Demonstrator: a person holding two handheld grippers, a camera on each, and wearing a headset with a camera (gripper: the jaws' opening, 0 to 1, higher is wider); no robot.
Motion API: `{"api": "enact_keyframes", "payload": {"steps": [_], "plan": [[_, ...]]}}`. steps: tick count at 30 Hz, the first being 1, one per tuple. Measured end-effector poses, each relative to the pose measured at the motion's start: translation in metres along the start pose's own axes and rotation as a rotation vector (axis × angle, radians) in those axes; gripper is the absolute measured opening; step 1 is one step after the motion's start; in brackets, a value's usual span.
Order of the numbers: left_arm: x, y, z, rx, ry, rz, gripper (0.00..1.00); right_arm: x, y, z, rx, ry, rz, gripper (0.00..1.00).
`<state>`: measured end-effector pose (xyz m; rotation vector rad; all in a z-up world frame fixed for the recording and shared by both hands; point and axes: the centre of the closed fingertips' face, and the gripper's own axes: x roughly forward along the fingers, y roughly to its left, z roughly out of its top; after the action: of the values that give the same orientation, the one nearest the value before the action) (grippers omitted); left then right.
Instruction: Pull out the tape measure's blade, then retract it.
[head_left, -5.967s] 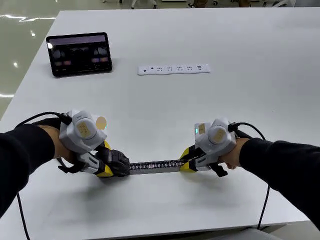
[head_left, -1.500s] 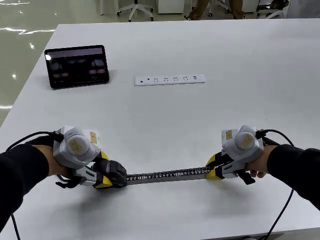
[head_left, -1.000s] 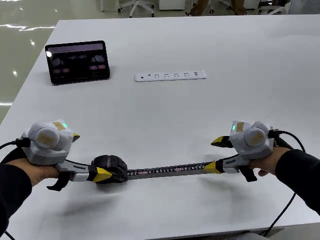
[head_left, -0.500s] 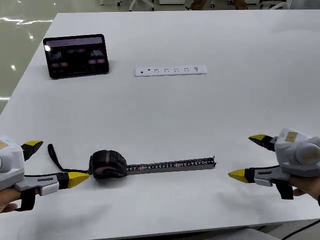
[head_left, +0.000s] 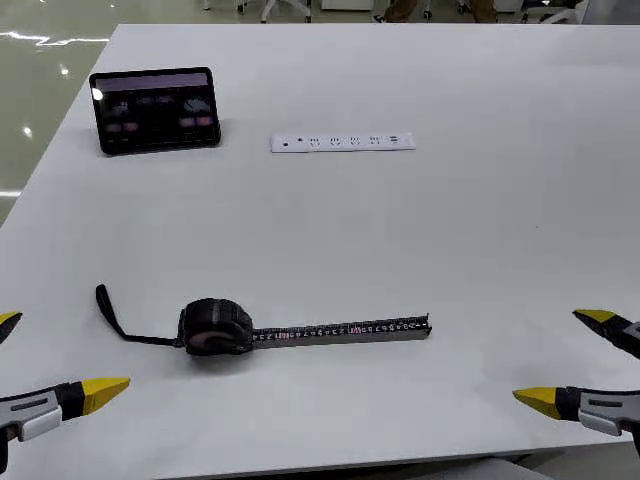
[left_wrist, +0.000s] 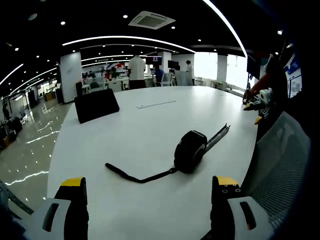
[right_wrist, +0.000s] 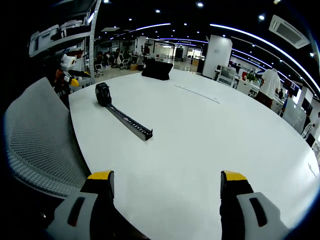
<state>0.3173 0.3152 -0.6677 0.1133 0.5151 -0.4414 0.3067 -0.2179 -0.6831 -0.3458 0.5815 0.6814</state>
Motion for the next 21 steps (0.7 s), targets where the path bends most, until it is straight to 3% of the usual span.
{"api": "enact_keyframes", "payload": {"steps": [4,9,11,15,21], "plan": [[-0.006,-0.002,-0.004,-0.005,0.01,-0.006,1.0,-0.007,0.007,-0.003,0.024,0.004,-0.003,0.88],[-0.013,-0.001,0.008,-0.008,-0.007,-0.004,1.0,-0.013,0.015,-0.001,0.031,-0.002,0.007,0.99],[-0.014,-0.001,0.008,-0.03,-0.007,-0.011,1.0,-0.014,0.013,-0.001,0.045,-0.011,0.003,1.0],[-0.015,-0.002,0.008,-0.016,0.0,-0.01,1.0,-0.016,0.013,-0.003,0.069,-0.011,0.004,1.0],[-0.013,-0.014,0.005,0.019,0.015,-0.035,1.0,-0.017,0.012,-0.002,0.068,-0.008,0.008,1.0]]}}
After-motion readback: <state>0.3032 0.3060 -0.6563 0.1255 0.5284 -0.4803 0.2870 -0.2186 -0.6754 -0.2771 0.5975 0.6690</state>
